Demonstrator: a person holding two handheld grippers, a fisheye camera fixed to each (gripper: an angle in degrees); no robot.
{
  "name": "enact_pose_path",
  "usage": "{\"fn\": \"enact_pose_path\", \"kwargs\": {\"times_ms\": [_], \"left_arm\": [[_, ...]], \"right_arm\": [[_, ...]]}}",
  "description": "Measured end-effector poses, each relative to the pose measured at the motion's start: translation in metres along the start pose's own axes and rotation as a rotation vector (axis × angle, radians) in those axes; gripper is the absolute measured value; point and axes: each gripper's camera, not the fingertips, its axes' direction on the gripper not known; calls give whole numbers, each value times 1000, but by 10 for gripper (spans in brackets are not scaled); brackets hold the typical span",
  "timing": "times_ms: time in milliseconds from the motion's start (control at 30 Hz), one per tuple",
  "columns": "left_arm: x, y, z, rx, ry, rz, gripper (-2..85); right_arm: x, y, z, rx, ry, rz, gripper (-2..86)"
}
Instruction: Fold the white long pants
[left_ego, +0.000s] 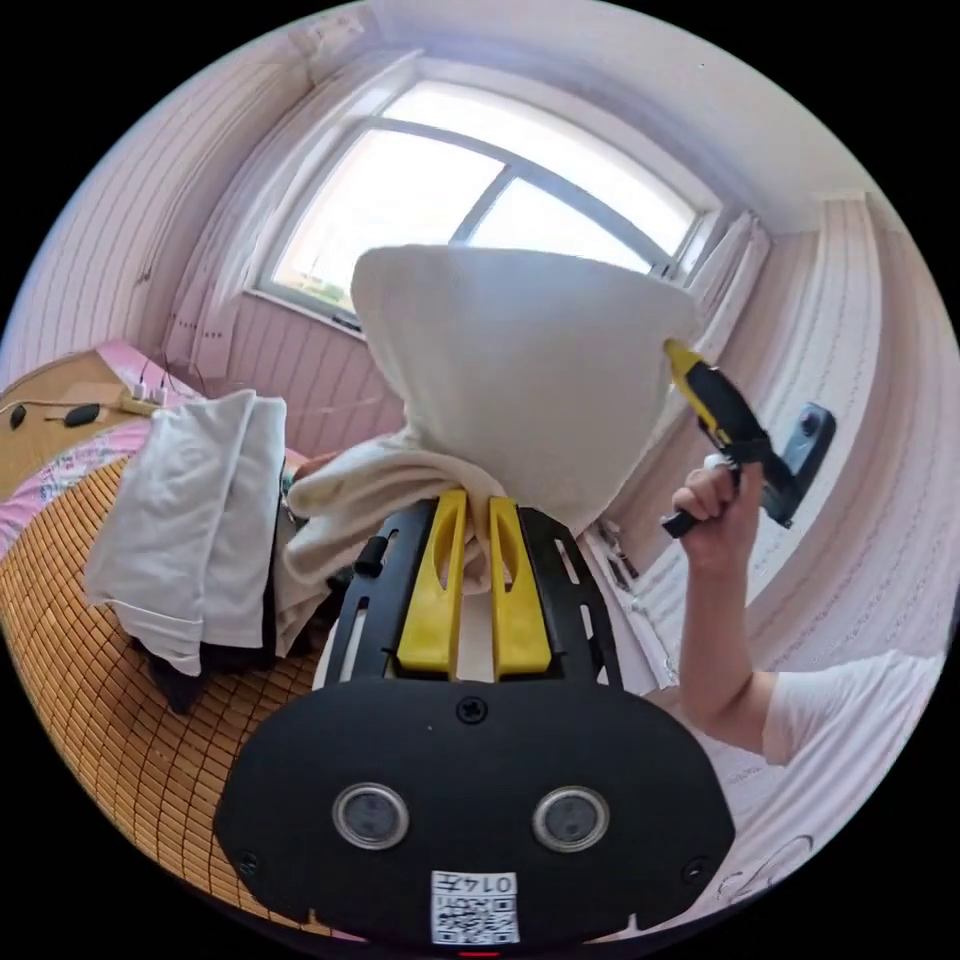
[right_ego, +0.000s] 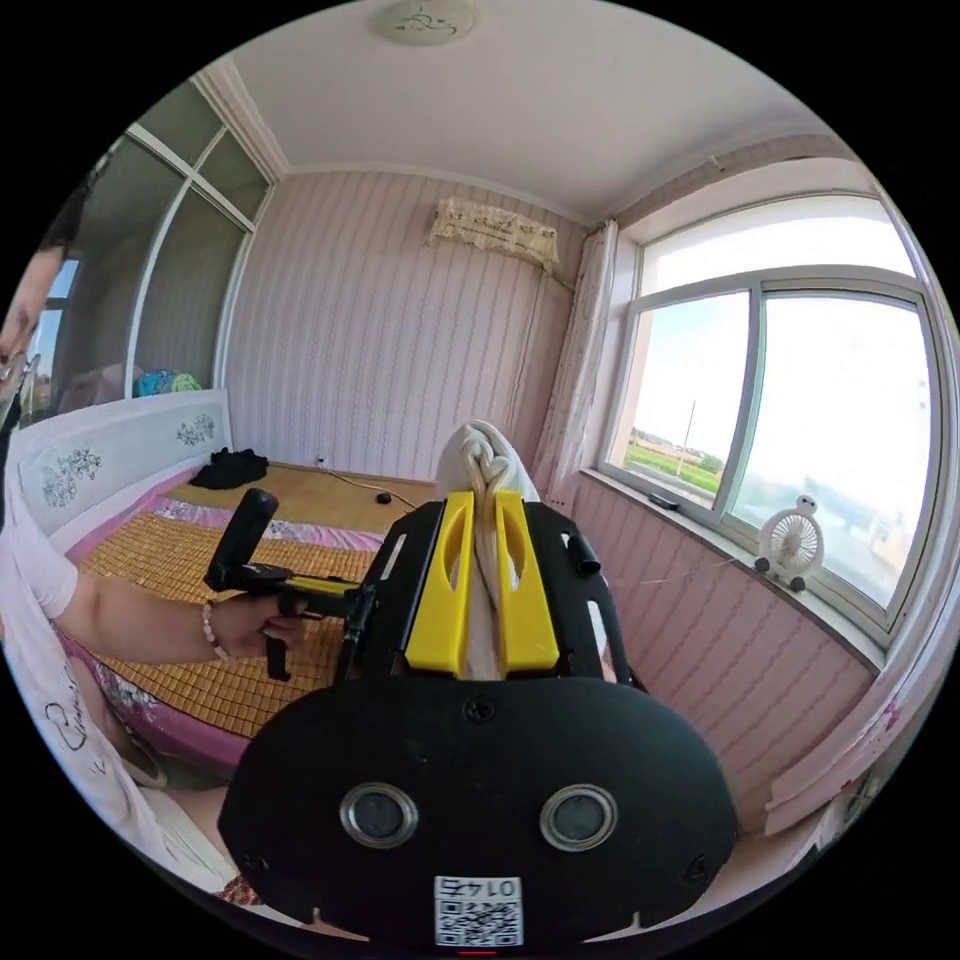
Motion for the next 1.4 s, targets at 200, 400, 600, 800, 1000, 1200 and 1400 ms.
{"fn": "enact_pose_path", "kwargs": {"times_ms": [200,400,600,800,1000,1200,1400], "left_arm": [[62,48,-238,262,-176,-9,39],[165,125,-500,658,-518,-52,33],[310,135,-658,884,-824,159,31],[371,125,-720,917,-851,299,35],[259,153,-657,565,-806,35,38],[108,245,-514,84,-698,-422,42],[77,276,-453,-12,-506,-508,45]], "right_arm": [[-66,-12,-11,94,-265,12,17],[-169,-10,33,110,-585,107,12],[-253,-34,91,131,-961,239,9],[-318,-15,160,-18,-1097,277,9],[-404,130,285,-706,-803,23,7],[-422,240,337,-1025,-730,-8,7],[-405,229,370,-945,-787,119,72]]}}
